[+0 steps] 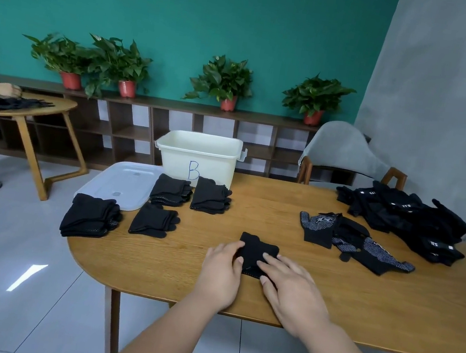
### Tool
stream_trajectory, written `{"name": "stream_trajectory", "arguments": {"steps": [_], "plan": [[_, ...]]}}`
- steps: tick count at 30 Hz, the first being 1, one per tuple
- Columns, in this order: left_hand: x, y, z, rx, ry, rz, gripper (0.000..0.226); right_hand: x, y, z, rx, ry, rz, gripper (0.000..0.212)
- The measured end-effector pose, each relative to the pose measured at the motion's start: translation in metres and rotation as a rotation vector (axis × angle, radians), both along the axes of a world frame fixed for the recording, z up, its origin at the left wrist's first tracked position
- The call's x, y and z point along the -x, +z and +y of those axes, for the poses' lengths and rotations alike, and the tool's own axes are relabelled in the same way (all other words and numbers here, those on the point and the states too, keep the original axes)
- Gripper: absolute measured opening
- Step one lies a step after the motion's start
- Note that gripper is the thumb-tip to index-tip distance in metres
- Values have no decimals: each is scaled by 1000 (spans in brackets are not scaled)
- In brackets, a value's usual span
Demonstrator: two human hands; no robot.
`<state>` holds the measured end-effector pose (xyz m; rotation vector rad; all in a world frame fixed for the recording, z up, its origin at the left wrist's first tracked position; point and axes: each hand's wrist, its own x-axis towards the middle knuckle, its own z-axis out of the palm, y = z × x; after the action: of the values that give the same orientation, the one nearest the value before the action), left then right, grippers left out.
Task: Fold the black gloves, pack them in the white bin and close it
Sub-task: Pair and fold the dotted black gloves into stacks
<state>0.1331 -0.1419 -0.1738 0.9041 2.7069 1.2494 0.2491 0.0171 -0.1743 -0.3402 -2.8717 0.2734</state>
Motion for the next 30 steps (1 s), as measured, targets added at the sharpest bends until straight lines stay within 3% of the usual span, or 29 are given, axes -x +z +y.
{"name": "stream_trajectory", "arguments": {"steps": [5,8,11,15,22,30], "plan": [[16,12,-13,83,183,-22,37,19,-2,-26,55,37,17,46],[34,18,-28,22,137,-131,34,29,-1,-36,58,69,6,50],[46,30,-42,85,112,-163,36,41,3,-46,54,109,4,64],[58,37,-63,62,121,-258,37,44,4,-52,74,161,12,47],[67,45,-96,-28,164,-395,37,39,5,-52,101,97,4,49],[69,47,-128,14,153,-334,38,38,5,-52,106,66,-6,51]]}}
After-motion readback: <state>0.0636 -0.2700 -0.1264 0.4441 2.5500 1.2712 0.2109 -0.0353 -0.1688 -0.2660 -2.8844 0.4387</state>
